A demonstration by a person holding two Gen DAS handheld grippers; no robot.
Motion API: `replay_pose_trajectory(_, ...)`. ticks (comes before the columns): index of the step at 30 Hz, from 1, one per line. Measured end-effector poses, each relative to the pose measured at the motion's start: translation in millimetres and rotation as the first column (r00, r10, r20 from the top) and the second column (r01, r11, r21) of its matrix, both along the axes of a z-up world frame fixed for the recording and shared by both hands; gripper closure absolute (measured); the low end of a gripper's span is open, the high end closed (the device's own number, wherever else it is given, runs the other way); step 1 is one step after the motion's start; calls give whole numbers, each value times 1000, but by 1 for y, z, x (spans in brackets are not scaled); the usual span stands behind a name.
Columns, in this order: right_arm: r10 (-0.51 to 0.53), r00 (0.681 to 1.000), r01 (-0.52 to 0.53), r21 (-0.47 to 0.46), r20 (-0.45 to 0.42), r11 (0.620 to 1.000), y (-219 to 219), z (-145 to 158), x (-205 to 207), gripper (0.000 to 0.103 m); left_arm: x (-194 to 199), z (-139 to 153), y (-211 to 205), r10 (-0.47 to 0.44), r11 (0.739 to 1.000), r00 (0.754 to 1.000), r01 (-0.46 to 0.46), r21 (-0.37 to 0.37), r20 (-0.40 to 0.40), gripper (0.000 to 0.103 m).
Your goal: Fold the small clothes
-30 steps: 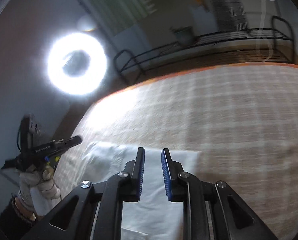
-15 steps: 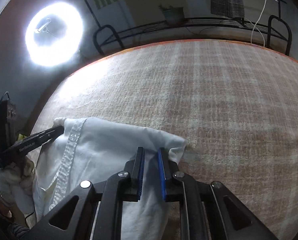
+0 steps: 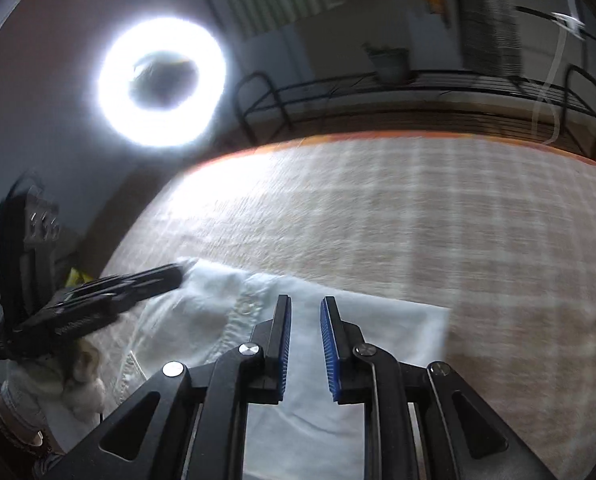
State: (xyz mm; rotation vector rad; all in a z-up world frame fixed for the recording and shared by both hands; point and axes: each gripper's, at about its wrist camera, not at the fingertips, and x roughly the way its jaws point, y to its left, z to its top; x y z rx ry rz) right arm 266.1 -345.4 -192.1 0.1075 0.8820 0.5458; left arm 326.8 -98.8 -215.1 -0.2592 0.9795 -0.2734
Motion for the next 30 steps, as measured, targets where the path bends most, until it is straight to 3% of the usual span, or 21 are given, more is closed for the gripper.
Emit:
replay_pose_trajectory(4,55,998,-58,-71,-39,996,27,-20,16,87,5,-24,-1,-1,999,1000,2,44,-21,102)
replay_pose_trajectory(8,43,995,-53,-117,-92,992,35,-42,28,98,5,-27,2,1,1000,1000,-1,24,-22,101)
replay_pose_trajectory(12,35,996,-46,-146,-77,988,37,-40,24,97,-2,-13,16,32,999,999,-32,-3,-34,101)
replay_pose_trajectory(15,21,998,-28,-124,-58,992,24,-20,11,91,-16,10,36,42,997,999,-42,-59,-4,101)
replay_pose_trajectory(17,30,997,-34,-48,-65,998,6,-5,-3,88,-32,18,46,35,996,999,-35,-83,0,101)
replay_pose_trajectory(22,55,993,-54,13,-107,998,-20,-3,-42,88,-66,1,58,21,999,998,-24,-48,-65,101)
replay_pose_trajectory(26,54,985,-63,-49,-163,997,-30,-24,-70,88,-84,-18,66,40,999,995,-42,-20,-94,101)
replay_pose_trajectory(30,42,980,-64,-108,-194,992,-35,-43,-86,91,-98,-20,64,24,1000,998,-22,19,-64,101)
